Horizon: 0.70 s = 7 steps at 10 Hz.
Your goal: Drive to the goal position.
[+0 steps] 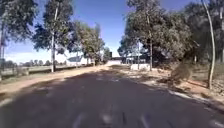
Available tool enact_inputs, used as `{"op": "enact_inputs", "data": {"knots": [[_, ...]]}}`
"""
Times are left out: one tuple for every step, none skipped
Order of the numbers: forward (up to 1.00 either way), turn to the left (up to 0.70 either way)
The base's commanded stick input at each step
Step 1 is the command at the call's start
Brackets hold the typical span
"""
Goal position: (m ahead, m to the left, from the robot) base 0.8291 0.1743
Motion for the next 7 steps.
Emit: {"op": "enact_inputs", "data": {"knots": [[1.0,0.0],[1.0,0.0],[1.0,0.0],[1.0,0.0],[1.0,0.0],[1.0,0.0],[1.0,0.0]]}}
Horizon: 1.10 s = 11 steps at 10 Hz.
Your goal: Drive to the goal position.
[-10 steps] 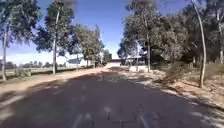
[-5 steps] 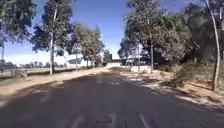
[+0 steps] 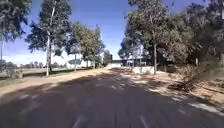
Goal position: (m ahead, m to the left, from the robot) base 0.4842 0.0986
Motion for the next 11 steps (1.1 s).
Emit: {"op": "enact_inputs", "data": {"knots": [[1.0,0.0],[1.0,0.0],[1.0,0.0],[1.0,0.0],[1.0,0.0],[1.0,0.0],[1.0,0.0],[1.0,0.0],[1.0,0.0],[1.0,0.0],[1.0,0.0]]}}
